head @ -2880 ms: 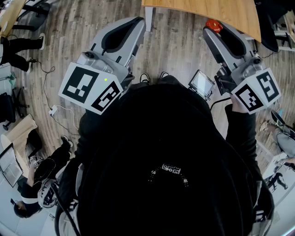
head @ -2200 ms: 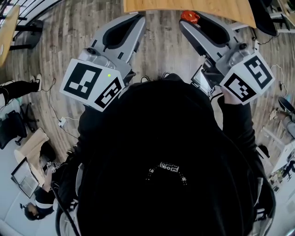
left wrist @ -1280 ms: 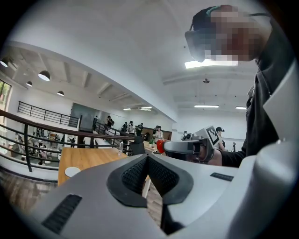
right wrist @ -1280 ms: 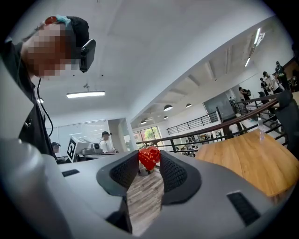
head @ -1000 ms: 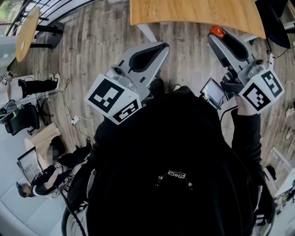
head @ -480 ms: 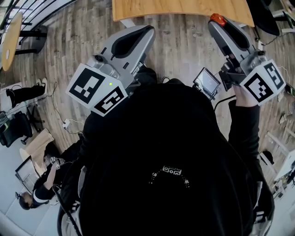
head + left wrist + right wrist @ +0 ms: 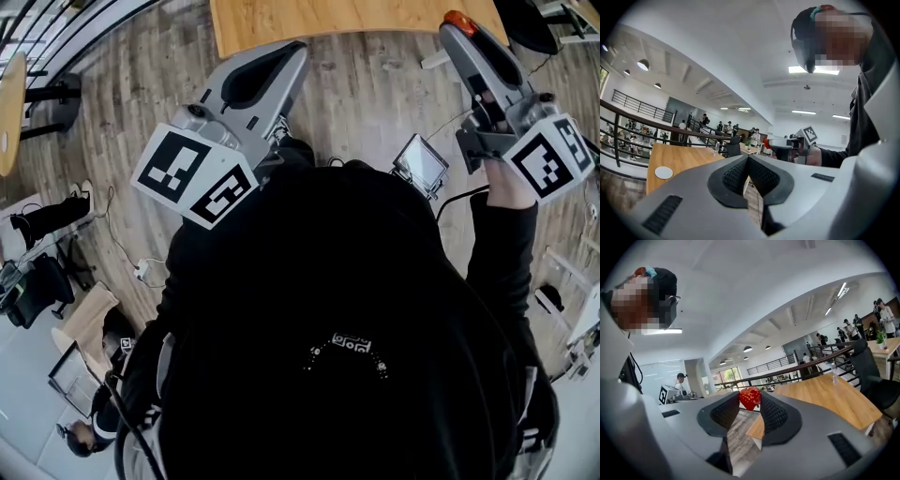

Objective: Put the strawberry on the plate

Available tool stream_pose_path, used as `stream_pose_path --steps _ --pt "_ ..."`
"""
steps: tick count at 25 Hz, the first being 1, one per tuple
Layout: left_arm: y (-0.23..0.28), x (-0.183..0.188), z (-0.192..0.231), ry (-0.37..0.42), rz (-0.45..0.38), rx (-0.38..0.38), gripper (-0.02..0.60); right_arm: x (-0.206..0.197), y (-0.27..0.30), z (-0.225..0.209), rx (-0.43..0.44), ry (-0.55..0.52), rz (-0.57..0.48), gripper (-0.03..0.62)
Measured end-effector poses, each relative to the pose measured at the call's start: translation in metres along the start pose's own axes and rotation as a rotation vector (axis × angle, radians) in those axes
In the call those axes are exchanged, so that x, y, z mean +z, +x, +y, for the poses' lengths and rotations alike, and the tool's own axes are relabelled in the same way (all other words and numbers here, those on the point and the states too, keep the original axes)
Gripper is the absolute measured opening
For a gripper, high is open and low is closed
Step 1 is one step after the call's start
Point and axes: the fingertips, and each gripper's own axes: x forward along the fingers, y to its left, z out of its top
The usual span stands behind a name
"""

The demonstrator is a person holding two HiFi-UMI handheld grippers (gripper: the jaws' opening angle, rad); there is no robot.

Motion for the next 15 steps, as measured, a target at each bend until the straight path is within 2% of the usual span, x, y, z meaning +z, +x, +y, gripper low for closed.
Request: stream_pose_path --steps 2,5,12,15 --pt "0.014 -0.002 0.015 -0.009 -0.002 -0.008 -0.002 -0.001 0.009 -0.019 -0.016 0.014 0.007 0.149" --pt "0.026 0.000 0.038 -0.031 -0.005 -0.032 -0.002 0.000 0.032 -0.028 0.010 0.046 0.002 0.149" --pt "0.029 0.017 0.084 -0.026 -0.010 -0.058 -0.002 0.005 0.103 0.001 0.087 0.052 0.016 0.149" --pt "0.028 0.023 0.117 -0.029 -0.005 -0.067 -0.002 0.007 0.144 0.014 0.117 0.050 0.031 0.149"
